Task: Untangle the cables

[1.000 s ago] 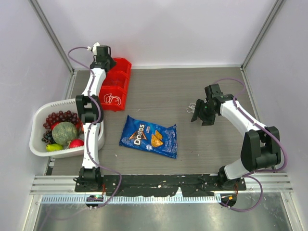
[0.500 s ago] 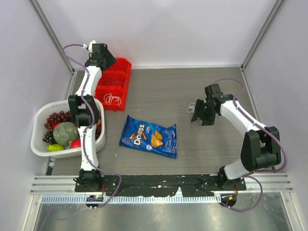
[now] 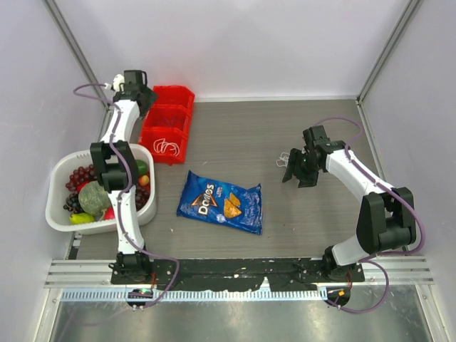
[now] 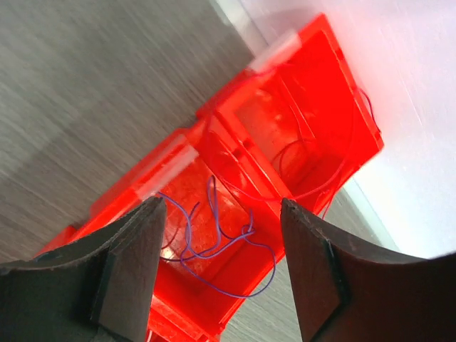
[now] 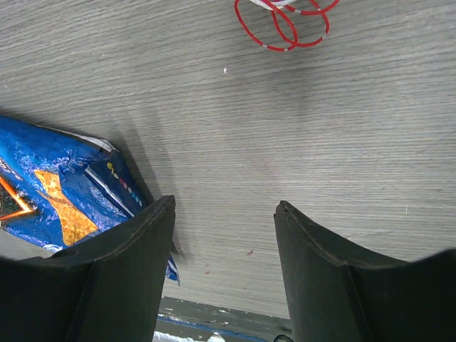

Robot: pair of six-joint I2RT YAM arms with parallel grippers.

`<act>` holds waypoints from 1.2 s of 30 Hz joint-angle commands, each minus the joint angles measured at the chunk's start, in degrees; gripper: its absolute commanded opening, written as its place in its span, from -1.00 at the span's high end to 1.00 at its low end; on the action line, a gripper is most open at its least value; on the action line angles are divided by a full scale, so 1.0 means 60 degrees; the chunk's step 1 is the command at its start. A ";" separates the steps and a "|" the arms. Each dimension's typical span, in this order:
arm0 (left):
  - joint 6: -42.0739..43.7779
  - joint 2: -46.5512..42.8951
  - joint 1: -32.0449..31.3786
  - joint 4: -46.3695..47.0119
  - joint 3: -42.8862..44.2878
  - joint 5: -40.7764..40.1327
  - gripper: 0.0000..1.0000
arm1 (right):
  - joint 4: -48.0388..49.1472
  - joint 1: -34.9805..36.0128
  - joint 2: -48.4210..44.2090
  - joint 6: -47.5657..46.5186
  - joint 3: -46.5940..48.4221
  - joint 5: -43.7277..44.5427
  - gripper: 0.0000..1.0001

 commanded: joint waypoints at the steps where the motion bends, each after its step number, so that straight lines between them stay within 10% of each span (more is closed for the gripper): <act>1: -0.1897 0.0010 0.0234 -0.0276 0.0154 0.0053 -0.37 | 0.0242 -0.0036 -0.0402 -0.0075 0.0044 -0.0046 -0.26; 16: -0.4887 0.1168 0.0278 0.0250 0.0434 0.1167 -0.11 | 0.0242 -0.0036 -0.0300 -0.0016 0.0103 0.0041 -0.26; 36: -0.4684 0.1418 0.0263 0.1833 0.0183 0.1255 0.74 | 0.0184 -0.0021 -0.0065 -0.0016 0.0293 0.0129 -0.26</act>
